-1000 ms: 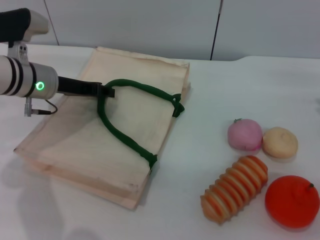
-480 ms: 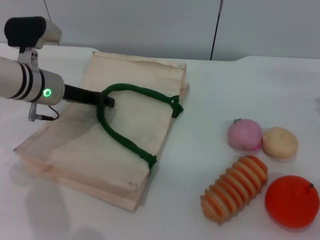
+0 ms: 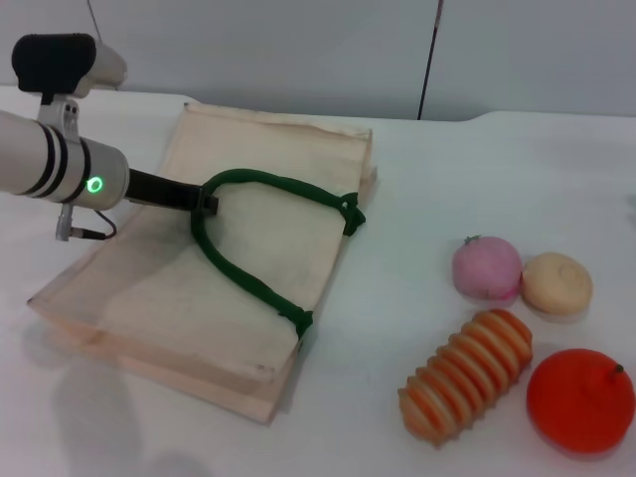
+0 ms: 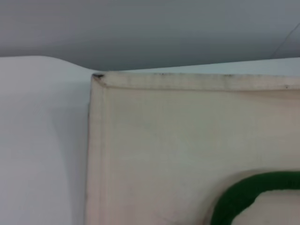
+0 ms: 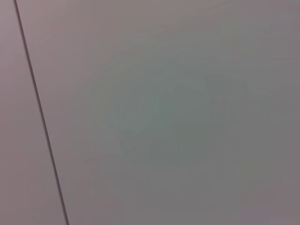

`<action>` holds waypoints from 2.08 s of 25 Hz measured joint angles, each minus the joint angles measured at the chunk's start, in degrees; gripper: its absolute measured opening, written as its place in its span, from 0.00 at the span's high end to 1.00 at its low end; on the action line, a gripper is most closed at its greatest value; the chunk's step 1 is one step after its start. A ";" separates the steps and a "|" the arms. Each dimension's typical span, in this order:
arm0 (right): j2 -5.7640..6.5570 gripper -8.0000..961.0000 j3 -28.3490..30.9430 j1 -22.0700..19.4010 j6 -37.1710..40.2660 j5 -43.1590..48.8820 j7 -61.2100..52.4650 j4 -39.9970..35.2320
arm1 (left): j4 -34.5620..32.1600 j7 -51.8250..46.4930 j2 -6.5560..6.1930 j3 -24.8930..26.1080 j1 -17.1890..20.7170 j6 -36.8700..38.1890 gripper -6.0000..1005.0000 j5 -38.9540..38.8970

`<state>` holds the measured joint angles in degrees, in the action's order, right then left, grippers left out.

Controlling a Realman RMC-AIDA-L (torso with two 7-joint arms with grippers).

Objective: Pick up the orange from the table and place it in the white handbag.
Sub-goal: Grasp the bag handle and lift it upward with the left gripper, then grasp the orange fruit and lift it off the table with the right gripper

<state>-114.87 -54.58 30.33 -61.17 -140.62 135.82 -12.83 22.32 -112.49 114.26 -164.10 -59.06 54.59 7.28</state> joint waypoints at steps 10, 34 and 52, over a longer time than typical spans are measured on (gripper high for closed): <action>0.07 0.08 0.00 -0.49 0.24 0.16 0.08 0.00 | 0.71 -2.79 -0.17 0.09 -0.26 1.38 0.85 -0.01; 5.71 0.08 -0.10 -2.02 -11.99 29.02 -23.95 -10.80 | 19.41 6.88 -2.02 -0.01 7.91 48.07 0.87 -40.19; 6.72 0.08 4.18 -3.69 -34.23 65.76 -40.73 -28.24 | 19.52 7.03 -3.45 0.01 10.43 53.95 0.87 -49.63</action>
<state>-108.15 -50.40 26.64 -95.41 -74.86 95.08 -41.07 41.84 -105.46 110.81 -164.09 -48.63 108.54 -42.35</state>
